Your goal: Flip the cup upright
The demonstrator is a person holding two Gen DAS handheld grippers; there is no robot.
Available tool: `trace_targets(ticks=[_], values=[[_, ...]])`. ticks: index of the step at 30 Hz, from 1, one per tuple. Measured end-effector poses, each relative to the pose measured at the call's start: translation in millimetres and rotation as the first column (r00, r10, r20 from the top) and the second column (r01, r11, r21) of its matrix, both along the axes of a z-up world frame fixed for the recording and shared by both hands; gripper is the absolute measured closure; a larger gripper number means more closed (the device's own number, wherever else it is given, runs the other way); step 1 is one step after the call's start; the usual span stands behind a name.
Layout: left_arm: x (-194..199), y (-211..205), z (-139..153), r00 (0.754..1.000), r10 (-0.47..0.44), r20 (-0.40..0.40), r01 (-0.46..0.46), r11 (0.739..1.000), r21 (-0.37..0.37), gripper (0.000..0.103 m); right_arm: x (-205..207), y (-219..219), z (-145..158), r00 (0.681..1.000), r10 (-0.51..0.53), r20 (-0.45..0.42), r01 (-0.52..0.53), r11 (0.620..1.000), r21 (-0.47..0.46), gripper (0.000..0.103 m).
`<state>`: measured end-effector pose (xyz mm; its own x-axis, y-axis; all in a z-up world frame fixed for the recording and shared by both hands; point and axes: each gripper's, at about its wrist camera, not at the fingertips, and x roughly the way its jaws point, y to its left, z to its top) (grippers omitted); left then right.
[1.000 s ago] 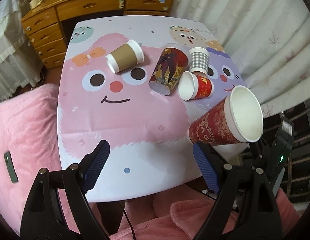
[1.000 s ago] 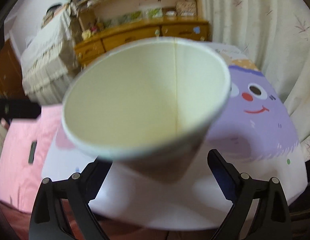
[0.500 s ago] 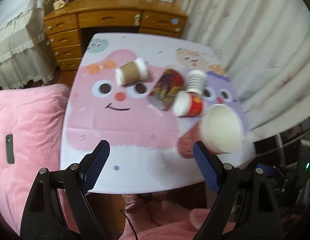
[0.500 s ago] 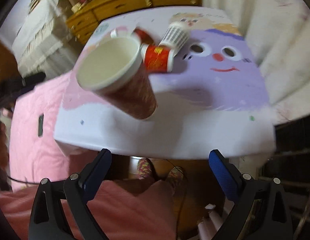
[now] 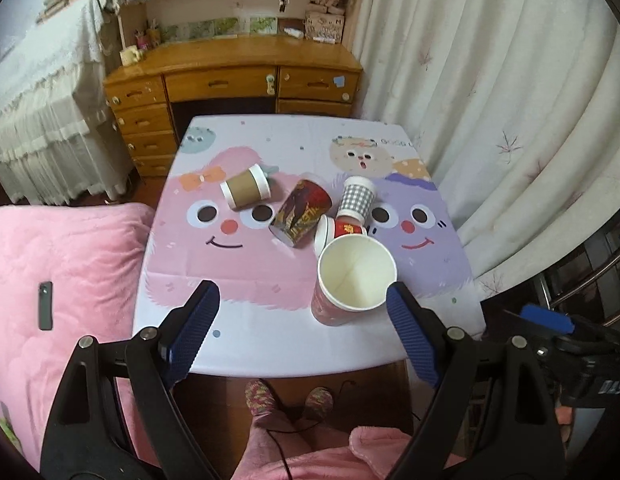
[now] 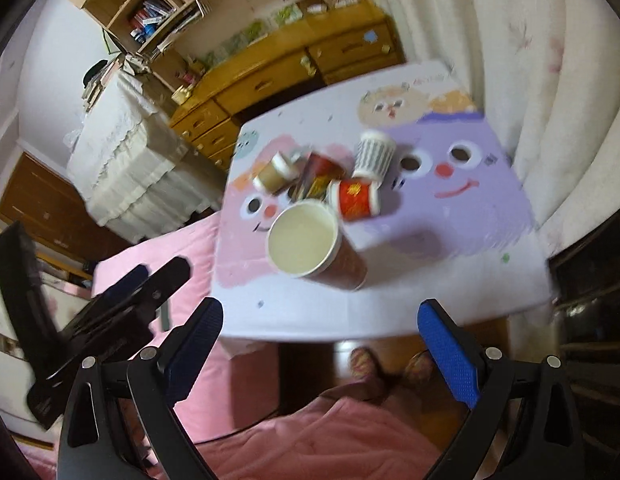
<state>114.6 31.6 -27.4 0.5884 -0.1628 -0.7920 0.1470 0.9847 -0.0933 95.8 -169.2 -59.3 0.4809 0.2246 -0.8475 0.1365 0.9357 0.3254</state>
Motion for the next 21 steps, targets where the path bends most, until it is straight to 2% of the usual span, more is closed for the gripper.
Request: trace_targets(ticks=[3, 5, 8, 13, 16, 21], values=[[-17, -8, 5, 0.998, 0.020, 0.053, -0.023, 0.998, 0.056, 0.016, -13, 6, 8, 0.999, -0.001, 0.046, 0.003, 0.998, -0.059, 0.004], [-26, -12, 2, 0.997, 0.034, 0.065, -0.039, 0.996, 0.081, 0.008, -22, 11, 5, 0.998, 0.009, 0.067, -0.002, 0.995, -0.104, 0.004], [-39, -18, -7, 0.995, 0.062, 0.080, -0.071, 0.990, 0.118, 0.005, -32, 15, -7, 0.997, 0.021, 0.071, -0.009, 0.988, -0.157, 0.003], [-46, -12, -8, 0.987, 0.129, 0.093, -0.137, 0.987, 0.079, 0.004, -41, 12, -17, 0.993, 0.037, 0.111, -0.016, 0.983, -0.182, 0.001], [-50, -11, -8, 0.980, 0.153, 0.129, -0.166, 0.982, 0.095, 0.001, -45, 11, -14, 0.988, 0.038, 0.153, -0.010, 0.984, -0.180, 0.001], [-44, -10, -11, 0.978, 0.173, 0.114, -0.184, 0.978, 0.100, 0.001, -44, 18, -8, 0.980, 0.076, 0.183, -0.038, 0.978, -0.206, 0.001]])
